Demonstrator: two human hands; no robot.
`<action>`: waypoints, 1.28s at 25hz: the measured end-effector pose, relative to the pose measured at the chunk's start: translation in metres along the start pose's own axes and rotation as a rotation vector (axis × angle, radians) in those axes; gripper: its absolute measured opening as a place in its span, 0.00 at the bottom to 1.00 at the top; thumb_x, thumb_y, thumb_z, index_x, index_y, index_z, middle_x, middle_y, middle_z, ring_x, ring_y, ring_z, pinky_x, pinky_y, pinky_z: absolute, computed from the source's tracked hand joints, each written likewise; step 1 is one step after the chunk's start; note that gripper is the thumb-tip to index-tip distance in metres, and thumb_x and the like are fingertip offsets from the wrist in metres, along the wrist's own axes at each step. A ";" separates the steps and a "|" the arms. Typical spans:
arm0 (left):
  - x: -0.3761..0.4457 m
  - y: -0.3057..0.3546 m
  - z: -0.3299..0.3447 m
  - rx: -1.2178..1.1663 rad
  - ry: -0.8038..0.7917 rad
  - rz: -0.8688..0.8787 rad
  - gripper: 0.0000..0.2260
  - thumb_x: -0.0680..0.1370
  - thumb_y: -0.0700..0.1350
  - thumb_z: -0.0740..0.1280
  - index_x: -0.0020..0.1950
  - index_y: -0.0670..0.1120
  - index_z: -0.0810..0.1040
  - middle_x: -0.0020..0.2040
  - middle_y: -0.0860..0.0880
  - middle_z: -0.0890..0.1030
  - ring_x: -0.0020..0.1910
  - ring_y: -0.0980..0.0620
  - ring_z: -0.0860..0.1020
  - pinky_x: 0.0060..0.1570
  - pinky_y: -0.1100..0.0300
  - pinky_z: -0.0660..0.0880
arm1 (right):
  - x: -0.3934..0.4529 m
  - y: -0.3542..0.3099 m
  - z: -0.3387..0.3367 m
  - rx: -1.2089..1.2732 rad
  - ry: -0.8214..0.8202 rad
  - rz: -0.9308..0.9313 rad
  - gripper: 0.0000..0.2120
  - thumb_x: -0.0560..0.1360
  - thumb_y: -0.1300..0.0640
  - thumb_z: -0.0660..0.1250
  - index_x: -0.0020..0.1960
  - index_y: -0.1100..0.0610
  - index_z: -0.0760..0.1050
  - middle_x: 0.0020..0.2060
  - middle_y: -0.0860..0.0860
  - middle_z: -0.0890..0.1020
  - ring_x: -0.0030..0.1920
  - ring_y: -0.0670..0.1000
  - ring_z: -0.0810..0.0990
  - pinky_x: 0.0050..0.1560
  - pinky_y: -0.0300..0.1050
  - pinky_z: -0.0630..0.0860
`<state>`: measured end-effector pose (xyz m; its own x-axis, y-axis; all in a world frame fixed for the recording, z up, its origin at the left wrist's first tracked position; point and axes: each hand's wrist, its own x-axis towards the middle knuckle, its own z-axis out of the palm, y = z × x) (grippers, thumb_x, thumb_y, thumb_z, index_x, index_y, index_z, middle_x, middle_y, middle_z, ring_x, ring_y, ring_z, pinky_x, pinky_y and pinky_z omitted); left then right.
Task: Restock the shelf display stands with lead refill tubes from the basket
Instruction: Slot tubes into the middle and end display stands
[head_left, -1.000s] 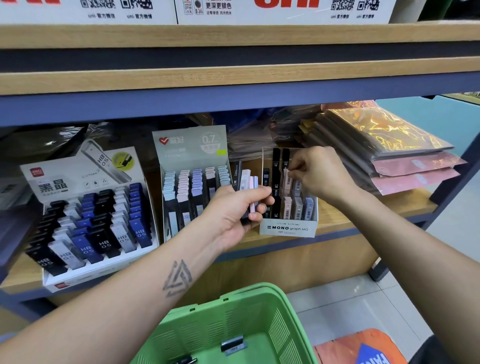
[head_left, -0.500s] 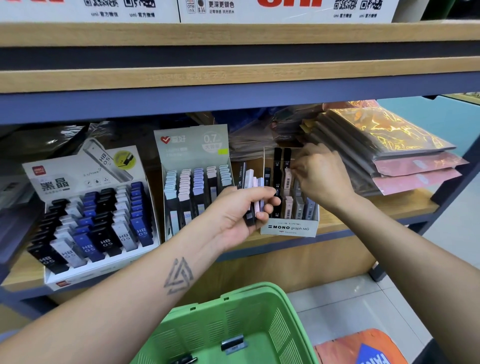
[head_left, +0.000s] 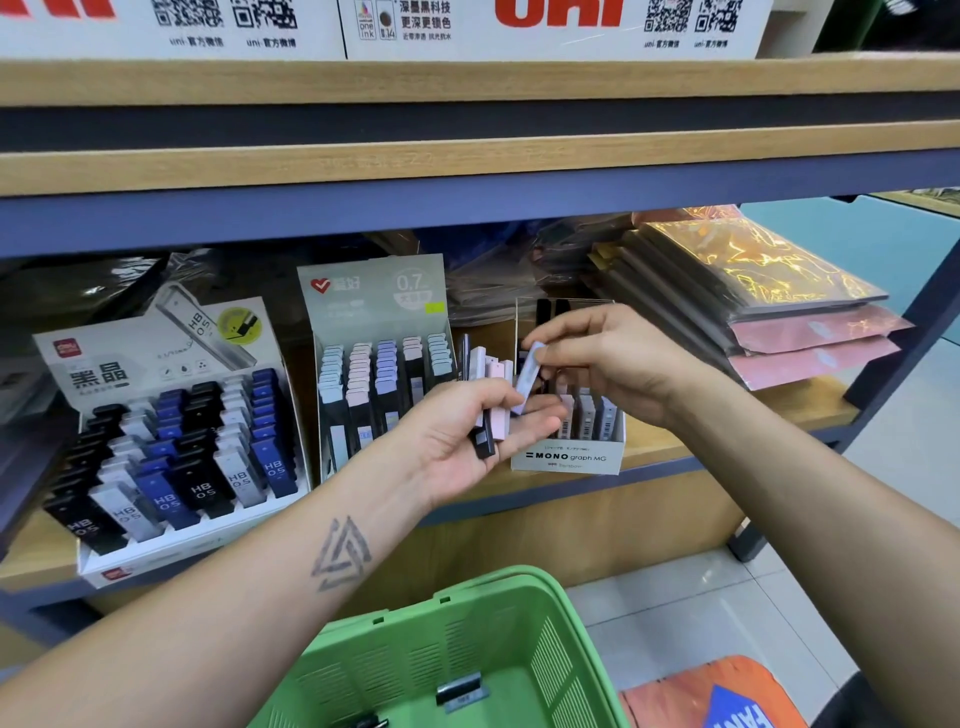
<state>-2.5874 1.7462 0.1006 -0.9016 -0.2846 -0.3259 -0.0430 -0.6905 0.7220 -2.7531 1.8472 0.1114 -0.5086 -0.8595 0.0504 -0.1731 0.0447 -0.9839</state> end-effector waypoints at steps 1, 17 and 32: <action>0.000 0.000 -0.001 -0.012 0.011 -0.004 0.10 0.80 0.28 0.58 0.59 0.30 0.74 0.50 0.28 0.82 0.50 0.36 0.84 0.46 0.50 0.83 | 0.000 0.000 -0.004 0.059 0.019 0.012 0.06 0.75 0.68 0.71 0.52 0.65 0.83 0.43 0.59 0.85 0.42 0.54 0.83 0.44 0.43 0.81; 0.013 0.001 -0.008 0.084 0.142 0.092 0.06 0.79 0.31 0.65 0.55 0.32 0.77 0.47 0.32 0.83 0.32 0.53 0.76 0.27 0.67 0.74 | -0.013 0.000 -0.020 -0.082 -0.011 -0.099 0.15 0.72 0.69 0.74 0.58 0.62 0.81 0.49 0.58 0.86 0.51 0.58 0.86 0.54 0.51 0.82; 0.018 -0.006 -0.003 0.200 0.166 0.040 0.11 0.76 0.37 0.71 0.58 0.38 0.79 0.32 0.46 0.77 0.25 0.55 0.69 0.19 0.68 0.60 | -0.018 -0.006 -0.063 -0.457 0.378 -0.121 0.06 0.73 0.65 0.75 0.47 0.56 0.83 0.41 0.54 0.86 0.42 0.52 0.86 0.46 0.44 0.84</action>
<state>-2.6020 1.7435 0.0886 -0.8222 -0.4254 -0.3782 -0.1079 -0.5359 0.8373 -2.7961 1.8945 0.1267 -0.7127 -0.6354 0.2970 -0.5504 0.2441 -0.7985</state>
